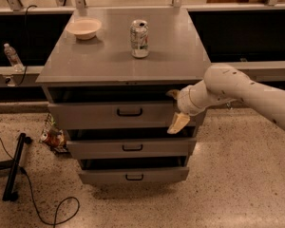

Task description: Open top drawer

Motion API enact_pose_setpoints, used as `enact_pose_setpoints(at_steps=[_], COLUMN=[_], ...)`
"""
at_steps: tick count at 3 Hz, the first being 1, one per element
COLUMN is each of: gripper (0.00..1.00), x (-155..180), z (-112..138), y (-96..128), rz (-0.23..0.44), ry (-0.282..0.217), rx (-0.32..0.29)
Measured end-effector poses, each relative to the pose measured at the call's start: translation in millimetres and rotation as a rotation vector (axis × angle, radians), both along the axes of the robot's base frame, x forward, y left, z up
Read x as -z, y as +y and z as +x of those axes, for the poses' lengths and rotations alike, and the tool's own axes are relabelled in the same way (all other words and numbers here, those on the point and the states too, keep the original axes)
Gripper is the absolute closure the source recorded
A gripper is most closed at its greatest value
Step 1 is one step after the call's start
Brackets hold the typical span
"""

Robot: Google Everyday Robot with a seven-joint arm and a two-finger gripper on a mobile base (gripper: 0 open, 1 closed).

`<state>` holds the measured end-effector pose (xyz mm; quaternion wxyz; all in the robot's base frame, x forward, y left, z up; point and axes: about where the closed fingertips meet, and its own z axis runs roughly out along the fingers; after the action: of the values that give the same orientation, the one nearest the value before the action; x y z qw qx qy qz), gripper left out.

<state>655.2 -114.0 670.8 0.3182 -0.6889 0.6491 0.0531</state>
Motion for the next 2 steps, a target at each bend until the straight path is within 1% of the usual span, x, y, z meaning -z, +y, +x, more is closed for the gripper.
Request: enact_pose_setpoints(at_steps=[1,2], gripper=[0.41,0.65], x=[5,7], z=[1,-8], y=[-4,-14], rz=[0.006,-0.004], ry=[0.013,0.049], rx=[0.002,0.026])
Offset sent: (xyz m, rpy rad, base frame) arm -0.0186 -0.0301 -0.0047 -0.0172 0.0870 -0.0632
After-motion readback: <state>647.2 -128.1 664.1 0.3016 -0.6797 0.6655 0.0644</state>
